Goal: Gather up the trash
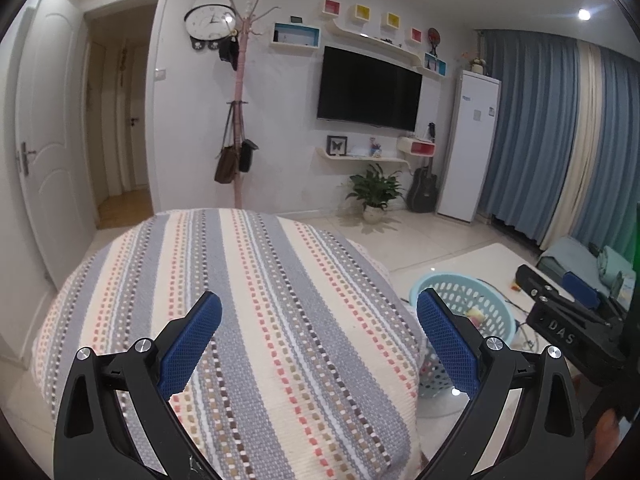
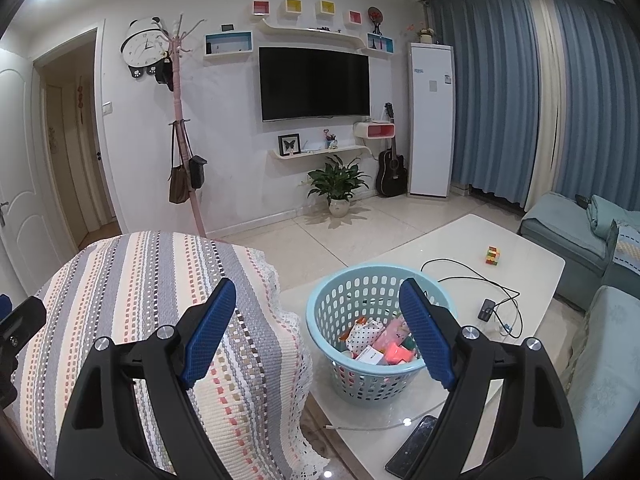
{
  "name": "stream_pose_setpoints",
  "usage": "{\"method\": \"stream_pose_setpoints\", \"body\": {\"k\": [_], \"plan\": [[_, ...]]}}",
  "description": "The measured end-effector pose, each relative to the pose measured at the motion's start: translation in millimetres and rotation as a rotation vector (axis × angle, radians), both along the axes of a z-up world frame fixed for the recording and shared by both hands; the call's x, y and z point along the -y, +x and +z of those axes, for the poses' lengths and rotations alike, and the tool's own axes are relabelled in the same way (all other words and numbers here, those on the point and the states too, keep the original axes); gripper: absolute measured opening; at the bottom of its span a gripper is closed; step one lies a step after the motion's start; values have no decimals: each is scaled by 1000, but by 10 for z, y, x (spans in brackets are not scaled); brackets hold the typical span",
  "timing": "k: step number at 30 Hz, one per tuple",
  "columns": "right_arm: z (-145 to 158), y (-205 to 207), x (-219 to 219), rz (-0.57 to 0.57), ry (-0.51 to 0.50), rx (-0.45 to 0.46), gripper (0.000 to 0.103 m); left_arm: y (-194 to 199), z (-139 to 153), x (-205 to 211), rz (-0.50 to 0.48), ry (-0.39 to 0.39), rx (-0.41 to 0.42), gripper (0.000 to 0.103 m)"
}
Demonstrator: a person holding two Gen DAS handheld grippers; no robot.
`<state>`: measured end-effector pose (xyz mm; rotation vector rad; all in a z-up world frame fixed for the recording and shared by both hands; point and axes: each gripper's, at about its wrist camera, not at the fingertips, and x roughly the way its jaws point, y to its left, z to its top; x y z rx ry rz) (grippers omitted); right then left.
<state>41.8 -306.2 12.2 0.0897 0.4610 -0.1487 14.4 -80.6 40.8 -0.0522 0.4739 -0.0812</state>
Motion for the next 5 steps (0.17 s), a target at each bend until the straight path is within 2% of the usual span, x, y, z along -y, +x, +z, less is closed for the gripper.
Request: {"method": "stream_pose_setpoints", "body": {"k": [5], "plan": [[-8, 9, -19, 3, 1, -3, 79, -20, 13, 15, -4, 11, 10, 95]]}}
